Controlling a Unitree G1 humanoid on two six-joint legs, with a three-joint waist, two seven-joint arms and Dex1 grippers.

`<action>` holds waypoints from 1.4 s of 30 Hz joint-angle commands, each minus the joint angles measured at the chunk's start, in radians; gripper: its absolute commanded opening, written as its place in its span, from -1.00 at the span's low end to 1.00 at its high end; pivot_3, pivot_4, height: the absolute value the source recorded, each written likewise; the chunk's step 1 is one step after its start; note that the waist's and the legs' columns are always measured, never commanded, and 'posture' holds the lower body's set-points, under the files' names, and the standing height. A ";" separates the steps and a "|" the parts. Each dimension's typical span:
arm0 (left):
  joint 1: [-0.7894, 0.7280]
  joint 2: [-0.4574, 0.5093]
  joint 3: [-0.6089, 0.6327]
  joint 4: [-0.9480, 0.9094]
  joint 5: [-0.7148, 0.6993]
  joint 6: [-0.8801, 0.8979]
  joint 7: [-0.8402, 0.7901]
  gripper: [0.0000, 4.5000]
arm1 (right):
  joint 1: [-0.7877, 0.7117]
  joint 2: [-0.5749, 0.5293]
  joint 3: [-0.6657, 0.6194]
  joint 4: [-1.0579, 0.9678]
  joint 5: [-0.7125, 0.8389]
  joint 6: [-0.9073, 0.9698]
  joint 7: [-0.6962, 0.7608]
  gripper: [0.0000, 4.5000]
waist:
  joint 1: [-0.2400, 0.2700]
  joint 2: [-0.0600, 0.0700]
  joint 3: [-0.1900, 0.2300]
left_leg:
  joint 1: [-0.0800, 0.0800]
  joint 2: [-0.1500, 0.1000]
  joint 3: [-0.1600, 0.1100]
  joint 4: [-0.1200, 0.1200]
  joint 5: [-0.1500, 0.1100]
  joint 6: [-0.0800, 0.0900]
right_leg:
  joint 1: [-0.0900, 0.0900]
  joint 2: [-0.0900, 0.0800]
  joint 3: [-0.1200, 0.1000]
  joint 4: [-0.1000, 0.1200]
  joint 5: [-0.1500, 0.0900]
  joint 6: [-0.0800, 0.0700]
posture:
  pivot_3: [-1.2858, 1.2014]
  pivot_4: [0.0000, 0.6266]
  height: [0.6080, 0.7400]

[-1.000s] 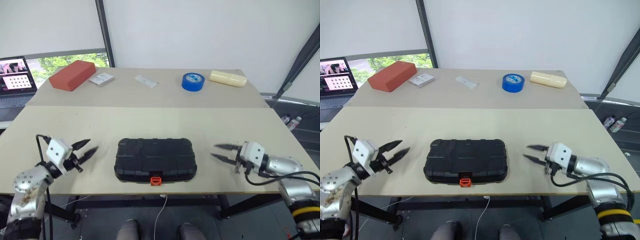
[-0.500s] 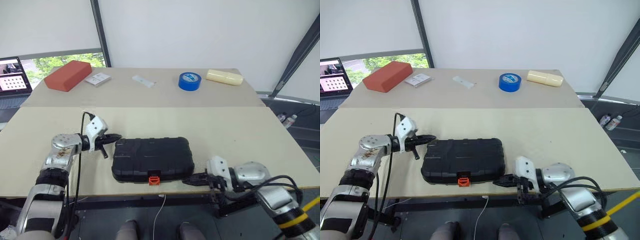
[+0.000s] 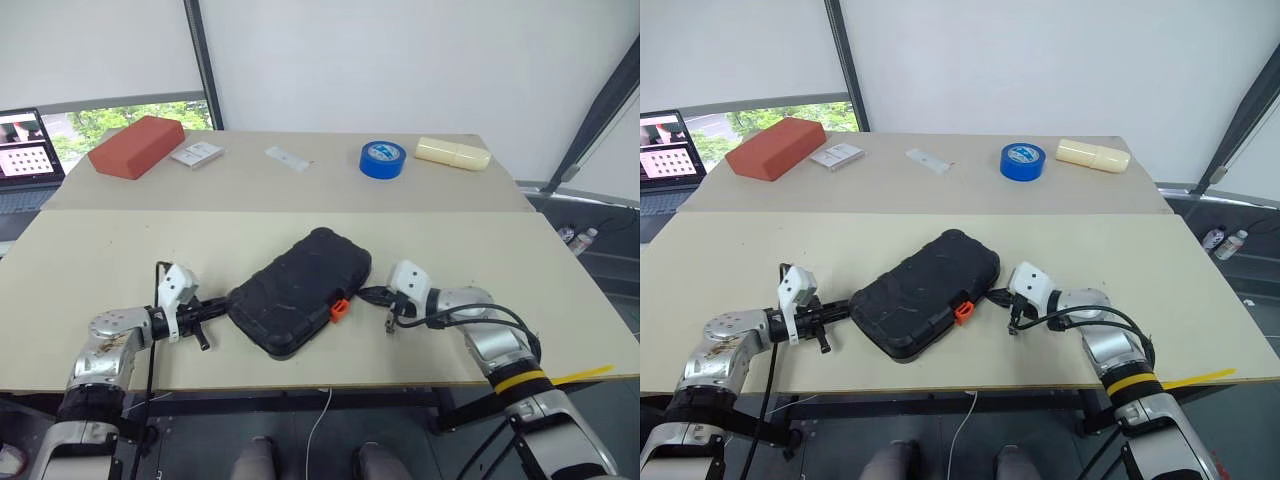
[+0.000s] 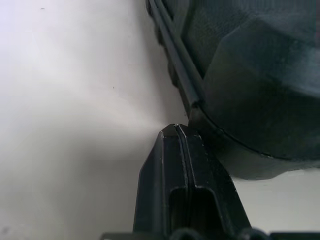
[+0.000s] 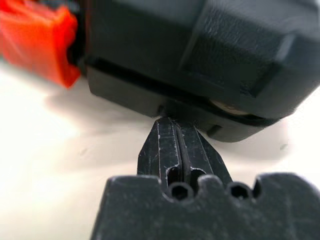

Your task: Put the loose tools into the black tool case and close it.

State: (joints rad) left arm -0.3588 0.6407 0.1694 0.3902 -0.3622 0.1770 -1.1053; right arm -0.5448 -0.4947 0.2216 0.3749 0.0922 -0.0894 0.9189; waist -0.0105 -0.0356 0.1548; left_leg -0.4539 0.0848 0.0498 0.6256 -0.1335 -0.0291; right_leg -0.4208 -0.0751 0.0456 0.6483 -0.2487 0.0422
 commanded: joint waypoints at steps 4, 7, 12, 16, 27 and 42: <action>-0.094 0.084 -0.016 -0.328 -0.220 0.283 -0.112 -0.98 | 0.115 -0.061 -0.075 -0.154 0.131 0.032 0.139 -1.00 | 0.013 0.000 0.000 | -0.001 -0.001 0.000 0.000 0.000 0.000 | 0.001 -0.001 0.000 -0.001 -0.001 0.001 | 0.03 -0.52 1.00; -0.183 0.014 -0.119 -0.364 -0.173 0.323 -0.050 -0.98 | 0.178 -0.069 -0.077 -0.224 0.153 0.096 0.140 -1.00 | 0.025 0.000 0.000 | -0.001 -0.002 0.000 0.002 0.000 0.000 | 0.002 -0.002 0.000 -0.001 -0.001 0.002 | 0.03 -0.52 1.00; -0.278 -0.125 -0.302 -0.266 -0.007 0.318 0.070 -0.98 | 0.240 -0.045 -0.056 -0.314 0.144 0.154 0.110 -1.00 | 0.013 0.000 0.000 | -0.001 -0.001 0.000 0.004 0.000 0.000 | 0.002 0.000 0.001 -0.001 0.000 0.006 | 0.03 -0.52 1.00; -0.262 -0.135 -0.478 -0.201 0.167 0.351 0.128 -0.98 | 0.262 -0.013 -0.036 -0.381 0.133 0.204 0.071 -1.00 | 0.003 0.002 -0.001 | 0.000 -0.001 -0.004 0.003 0.000 0.001 | 0.002 0.004 0.004 0.000 0.000 0.005 | 0.03 -0.52 1.00; -0.176 -0.143 -0.479 -0.259 0.176 0.393 0.168 -0.98 | 0.228 0.031 -0.002 -0.404 0.110 0.289 0.020 -1.00 | -0.002 0.003 -0.015 | 0.022 -0.002 -0.002 0.000 -0.002 -0.003 | 0.022 0.001 0.006 -0.002 -0.009 0.000 | 0.03 -0.52 1.00; -0.198 -0.154 -0.470 -0.249 0.175 0.387 0.171 -0.98 | 0.129 0.111 0.010 -0.311 0.097 0.296 0.003 -1.00 | -0.002 0.003 -0.016 | 0.023 -0.002 -0.001 -0.001 -0.002 -0.003 | 0.022 0.001 0.006 -0.002 -0.010 -0.001 | 0.03 -0.52 1.00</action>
State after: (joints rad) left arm -0.5997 0.4834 -0.2501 0.0766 -0.2251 0.5058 -0.9319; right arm -0.3802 -0.4106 0.2629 0.0958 0.1577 0.2213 0.9311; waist -0.0128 -0.0326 0.1393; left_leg -0.4312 0.0828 0.0484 0.6246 -0.1357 -0.0322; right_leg -0.3992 -0.0737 0.0513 0.6459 -0.2585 0.0414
